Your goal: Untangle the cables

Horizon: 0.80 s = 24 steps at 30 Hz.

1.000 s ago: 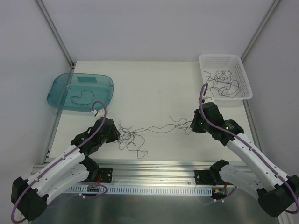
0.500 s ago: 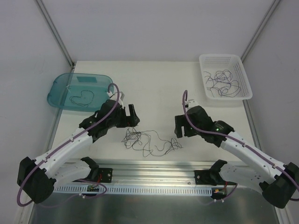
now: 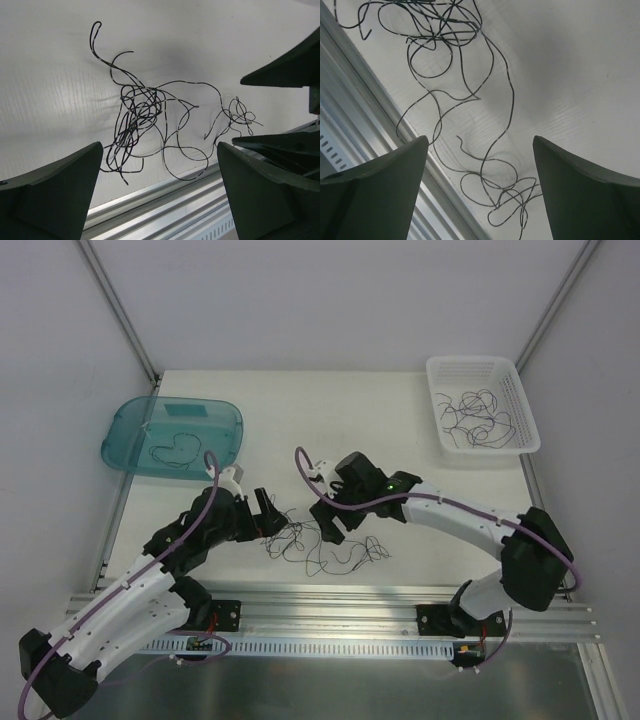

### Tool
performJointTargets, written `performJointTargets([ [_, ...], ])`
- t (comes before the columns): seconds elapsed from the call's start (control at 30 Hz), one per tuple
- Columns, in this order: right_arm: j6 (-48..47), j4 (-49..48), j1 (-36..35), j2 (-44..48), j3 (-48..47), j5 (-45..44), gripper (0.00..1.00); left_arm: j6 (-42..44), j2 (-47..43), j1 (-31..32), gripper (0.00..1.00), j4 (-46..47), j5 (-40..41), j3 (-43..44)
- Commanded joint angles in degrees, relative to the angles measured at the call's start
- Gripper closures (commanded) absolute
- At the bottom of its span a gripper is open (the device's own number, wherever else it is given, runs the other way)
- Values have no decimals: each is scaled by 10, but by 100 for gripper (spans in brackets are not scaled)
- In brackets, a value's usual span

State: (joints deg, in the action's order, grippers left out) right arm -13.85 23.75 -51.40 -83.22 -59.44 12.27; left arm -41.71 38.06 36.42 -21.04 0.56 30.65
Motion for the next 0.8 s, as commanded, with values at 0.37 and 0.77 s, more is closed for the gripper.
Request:
performJointTargets([
  [0.37,-46,-41,-3,-218,-126,30,33,-9,9,4,1,-37,-5,-9],
  [0.77,135,-126,48,-123,-44,0,99,-20,45,5,1,-35,-5,-2],
])
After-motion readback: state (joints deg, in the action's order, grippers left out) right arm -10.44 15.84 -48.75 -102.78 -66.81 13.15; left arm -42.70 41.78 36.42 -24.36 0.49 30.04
